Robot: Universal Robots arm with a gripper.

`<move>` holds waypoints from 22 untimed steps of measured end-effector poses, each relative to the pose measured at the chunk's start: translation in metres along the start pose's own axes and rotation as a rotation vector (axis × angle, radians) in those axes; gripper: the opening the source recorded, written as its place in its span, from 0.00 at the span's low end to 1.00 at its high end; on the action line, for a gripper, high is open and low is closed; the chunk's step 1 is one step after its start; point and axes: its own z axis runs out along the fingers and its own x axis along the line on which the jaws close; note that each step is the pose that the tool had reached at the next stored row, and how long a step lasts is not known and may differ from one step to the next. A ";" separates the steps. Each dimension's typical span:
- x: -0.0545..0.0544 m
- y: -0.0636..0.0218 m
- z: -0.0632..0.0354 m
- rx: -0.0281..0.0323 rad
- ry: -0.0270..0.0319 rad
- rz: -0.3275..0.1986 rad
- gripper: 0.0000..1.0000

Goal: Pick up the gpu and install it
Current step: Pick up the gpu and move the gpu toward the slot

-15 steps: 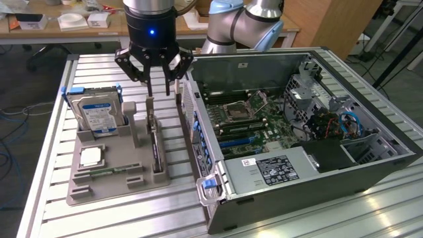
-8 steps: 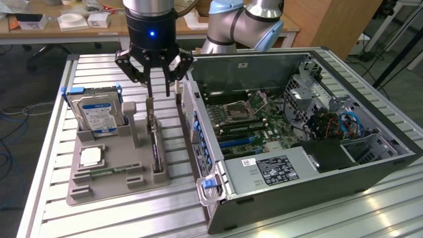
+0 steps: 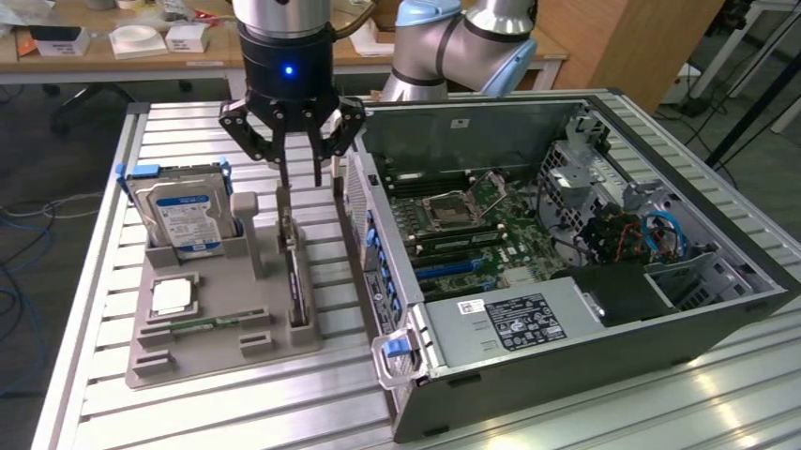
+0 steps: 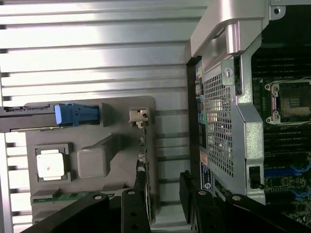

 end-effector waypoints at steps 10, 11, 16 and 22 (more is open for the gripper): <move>0.000 -0.0005 0.0044 0.0002 0.0001 0.000 0.41; 0.000 -0.0006 0.0046 0.0002 0.0001 0.000 0.41; 0.000 -0.0011 0.0060 0.0000 0.0001 0.000 0.41; 0.001 -0.0051 0.0111 0.0003 0.0032 0.000 0.41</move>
